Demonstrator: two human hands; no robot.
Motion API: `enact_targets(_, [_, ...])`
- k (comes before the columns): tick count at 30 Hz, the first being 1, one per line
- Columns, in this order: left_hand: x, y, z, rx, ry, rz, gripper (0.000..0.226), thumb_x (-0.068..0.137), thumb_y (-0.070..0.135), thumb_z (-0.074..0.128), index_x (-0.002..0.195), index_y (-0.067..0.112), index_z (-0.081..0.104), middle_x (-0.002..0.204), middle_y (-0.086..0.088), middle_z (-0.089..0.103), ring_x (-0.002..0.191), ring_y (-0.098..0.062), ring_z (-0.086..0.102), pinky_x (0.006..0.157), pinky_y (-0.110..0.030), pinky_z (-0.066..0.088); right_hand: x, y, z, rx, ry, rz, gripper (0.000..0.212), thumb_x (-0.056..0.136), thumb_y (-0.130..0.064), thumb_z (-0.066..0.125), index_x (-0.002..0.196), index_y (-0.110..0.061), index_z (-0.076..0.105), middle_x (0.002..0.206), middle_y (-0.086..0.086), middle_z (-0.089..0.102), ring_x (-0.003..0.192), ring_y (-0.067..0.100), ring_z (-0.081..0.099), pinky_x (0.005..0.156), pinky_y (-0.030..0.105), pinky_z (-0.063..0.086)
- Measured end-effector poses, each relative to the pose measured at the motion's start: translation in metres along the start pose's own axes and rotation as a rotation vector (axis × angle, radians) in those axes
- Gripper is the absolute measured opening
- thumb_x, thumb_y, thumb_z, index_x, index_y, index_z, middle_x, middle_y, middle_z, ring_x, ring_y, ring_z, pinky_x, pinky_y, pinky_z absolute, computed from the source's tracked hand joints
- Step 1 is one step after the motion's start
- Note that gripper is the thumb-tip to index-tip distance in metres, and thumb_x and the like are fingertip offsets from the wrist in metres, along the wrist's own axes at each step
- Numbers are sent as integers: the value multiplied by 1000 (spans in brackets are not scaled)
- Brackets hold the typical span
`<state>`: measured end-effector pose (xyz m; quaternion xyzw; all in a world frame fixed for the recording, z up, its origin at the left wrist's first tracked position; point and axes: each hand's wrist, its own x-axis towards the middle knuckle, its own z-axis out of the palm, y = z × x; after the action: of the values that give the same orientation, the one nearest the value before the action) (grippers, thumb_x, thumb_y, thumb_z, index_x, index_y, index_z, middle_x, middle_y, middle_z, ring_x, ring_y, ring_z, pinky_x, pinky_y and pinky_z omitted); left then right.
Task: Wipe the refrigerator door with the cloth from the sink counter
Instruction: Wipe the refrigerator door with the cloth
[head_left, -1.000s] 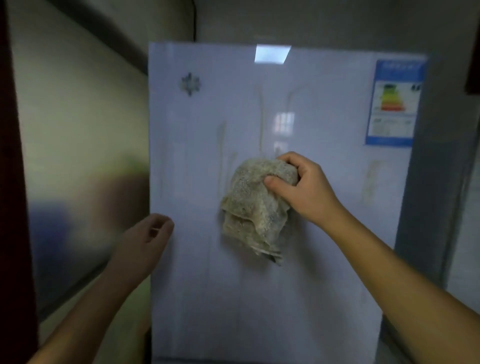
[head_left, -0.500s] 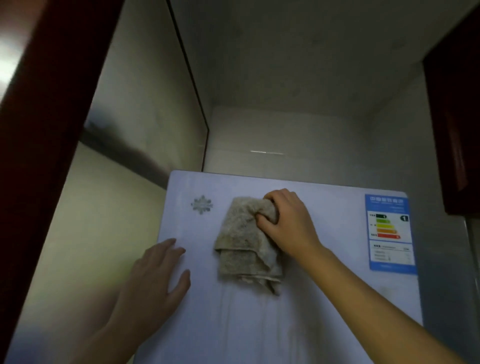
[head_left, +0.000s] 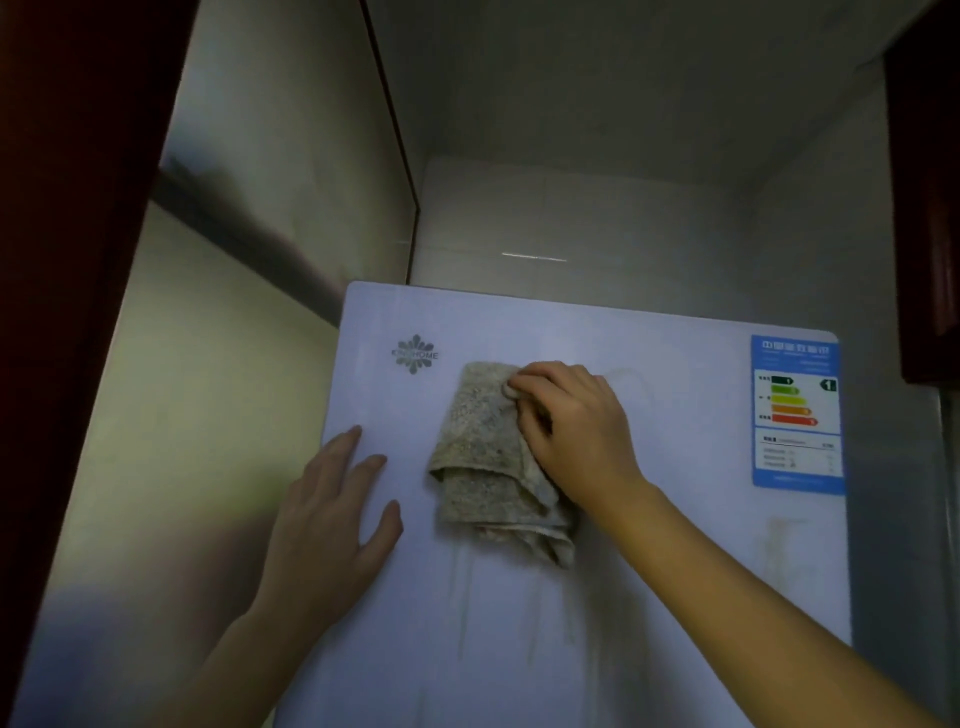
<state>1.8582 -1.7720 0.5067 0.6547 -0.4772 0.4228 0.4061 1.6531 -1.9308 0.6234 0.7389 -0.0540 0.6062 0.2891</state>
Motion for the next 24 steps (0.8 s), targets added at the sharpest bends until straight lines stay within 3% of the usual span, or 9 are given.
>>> enact_targets(4, [-3, -4, 7, 8, 6, 20, 54, 92, 48, 43, 132, 15, 59, 157, -10, 41, 142, -31, 42, 107, -46, 44, -16, -14, 7, -83, 48, -46, 19, 96, -17, 63, 112, -14, 72, 128, 8, 65, 115, 29, 53, 91, 36, 36])
enact_targets(7, [-2, -6, 10, 16, 15, 35, 53, 93, 48, 43, 132, 16, 58, 158, -9, 39, 144, -30, 40, 109, -46, 42, -18, -16, 8, -47, 105, -84, 23, 94, -7, 59, 112, -13, 72, 117, 10, 65, 104, 27, 54, 87, 32, 30])
enact_targets(11, [-2, -8, 9, 27, 31, 57, 52, 93, 48, 44, 131, 15, 59, 157, -10, 40, 143, -31, 41, 108, -45, 42, -19, -8, 11, 24, 108, -147, 19, 92, -2, 63, 103, -13, 75, 104, 6, 68, 92, 27, 59, 80, 36, 40])
enact_targets(15, [-2, -11, 13, 31, 43, 73, 53, 93, 47, 45, 132, 14, 59, 158, -11, 40, 144, -31, 41, 109, -46, 42, -21, -8, 9, 62, 73, -46, 18, 96, -18, 66, 110, -15, 76, 111, 3, 70, 101, 24, 60, 83, 39, 46])
enact_targets(20, [-4, -13, 14, 40, 62, 101, 53, 94, 46, 45, 133, 13, 59, 158, -11, 40, 144, -31, 40, 110, -44, 39, -27, -18, -2, -20, -95, -15, 63, 85, -66, 64, 126, -18, 69, 132, 1, 63, 121, 21, 54, 100, 36, 37])
enact_targets(24, [-3, -15, 14, 43, 64, 111, 53, 94, 45, 44, 134, 12, 59, 159, -11, 39, 145, -32, 40, 111, -45, 40, -30, -21, 0, -131, -49, -49, 56, 84, -53, 70, 125, -15, 68, 140, 7, 59, 126, 28, 50, 104, 42, 33])
